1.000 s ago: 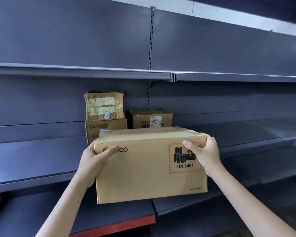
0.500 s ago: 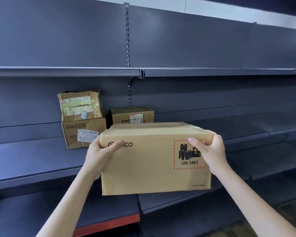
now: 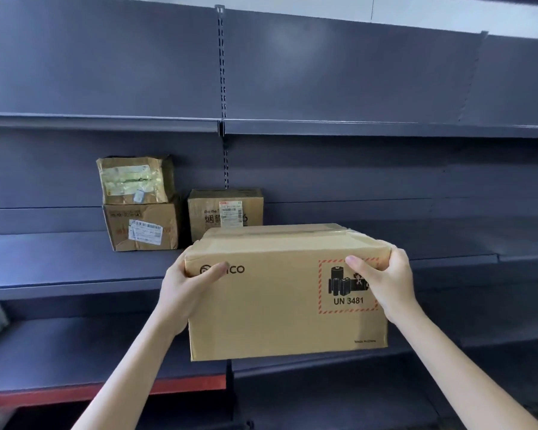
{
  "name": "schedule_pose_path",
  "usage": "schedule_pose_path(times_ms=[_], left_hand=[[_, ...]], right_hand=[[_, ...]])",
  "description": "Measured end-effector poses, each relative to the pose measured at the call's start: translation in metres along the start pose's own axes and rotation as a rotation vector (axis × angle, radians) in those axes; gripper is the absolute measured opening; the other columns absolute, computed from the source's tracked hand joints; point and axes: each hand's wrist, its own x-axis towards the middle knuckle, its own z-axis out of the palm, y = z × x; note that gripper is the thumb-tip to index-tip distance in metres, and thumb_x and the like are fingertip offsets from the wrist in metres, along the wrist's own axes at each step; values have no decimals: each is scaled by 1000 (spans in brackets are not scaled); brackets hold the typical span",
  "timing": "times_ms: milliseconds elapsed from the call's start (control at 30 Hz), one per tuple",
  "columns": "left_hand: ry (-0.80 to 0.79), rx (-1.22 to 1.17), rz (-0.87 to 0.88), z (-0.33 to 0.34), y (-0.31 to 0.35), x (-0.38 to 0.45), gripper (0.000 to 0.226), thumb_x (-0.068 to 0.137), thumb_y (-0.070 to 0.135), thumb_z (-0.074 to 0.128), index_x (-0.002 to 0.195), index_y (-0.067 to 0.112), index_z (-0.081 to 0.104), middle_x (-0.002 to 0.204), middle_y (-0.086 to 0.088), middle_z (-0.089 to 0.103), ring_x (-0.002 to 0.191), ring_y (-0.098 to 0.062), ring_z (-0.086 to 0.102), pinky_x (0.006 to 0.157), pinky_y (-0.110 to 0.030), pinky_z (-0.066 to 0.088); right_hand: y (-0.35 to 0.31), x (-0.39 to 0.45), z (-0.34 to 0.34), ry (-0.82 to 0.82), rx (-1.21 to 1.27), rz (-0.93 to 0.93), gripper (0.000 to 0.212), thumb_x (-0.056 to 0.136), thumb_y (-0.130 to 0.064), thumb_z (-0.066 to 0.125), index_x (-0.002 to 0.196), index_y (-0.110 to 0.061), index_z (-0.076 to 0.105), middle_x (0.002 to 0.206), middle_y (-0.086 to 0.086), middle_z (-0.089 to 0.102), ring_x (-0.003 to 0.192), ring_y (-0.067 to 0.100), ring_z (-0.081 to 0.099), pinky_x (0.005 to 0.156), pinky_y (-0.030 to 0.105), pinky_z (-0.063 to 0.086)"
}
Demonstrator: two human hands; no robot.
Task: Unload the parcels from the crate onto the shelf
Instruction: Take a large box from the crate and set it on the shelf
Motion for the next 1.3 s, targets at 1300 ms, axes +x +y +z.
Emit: schedule_pose_path(times_ms=[1300], left_hand=[[130,102,28,177,-51,94,71,43,47,77,110,33,61,92,7,74,88,-15,70,72,-34,56]], right_hand=[[108,167,-77,36,22,-83,82,48,-53,74,118,-21,48,112,-5,43,100,9,51,79,29,47]])
